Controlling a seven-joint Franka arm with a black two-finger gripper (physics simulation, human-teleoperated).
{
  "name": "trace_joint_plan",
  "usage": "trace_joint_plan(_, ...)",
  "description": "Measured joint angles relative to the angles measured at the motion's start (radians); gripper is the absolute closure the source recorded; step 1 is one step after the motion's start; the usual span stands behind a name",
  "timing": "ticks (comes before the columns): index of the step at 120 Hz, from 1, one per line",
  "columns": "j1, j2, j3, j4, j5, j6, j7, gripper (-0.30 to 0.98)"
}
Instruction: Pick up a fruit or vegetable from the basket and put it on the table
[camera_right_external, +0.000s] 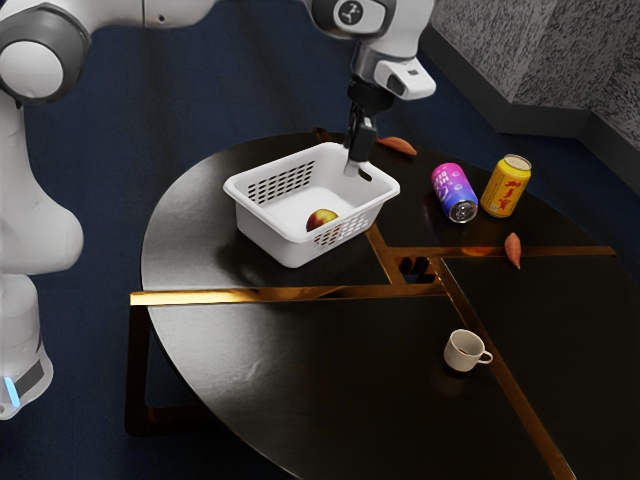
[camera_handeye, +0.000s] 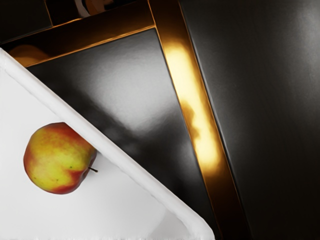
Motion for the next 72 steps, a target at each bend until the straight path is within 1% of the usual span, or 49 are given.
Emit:
trace_joint_plan(24,0.01,0.001,0.001,0.005,-0.005,-0.009,0.021,0.02)
trace_joint_plan(52,0.008,0.001,0.002,0.001,-0.027,-0.013,0.037,0.02)
trace_joint_plan(72,-0.02,-0.061,0.004,-0.039,-0.026,-0.013,0.048,0.02)
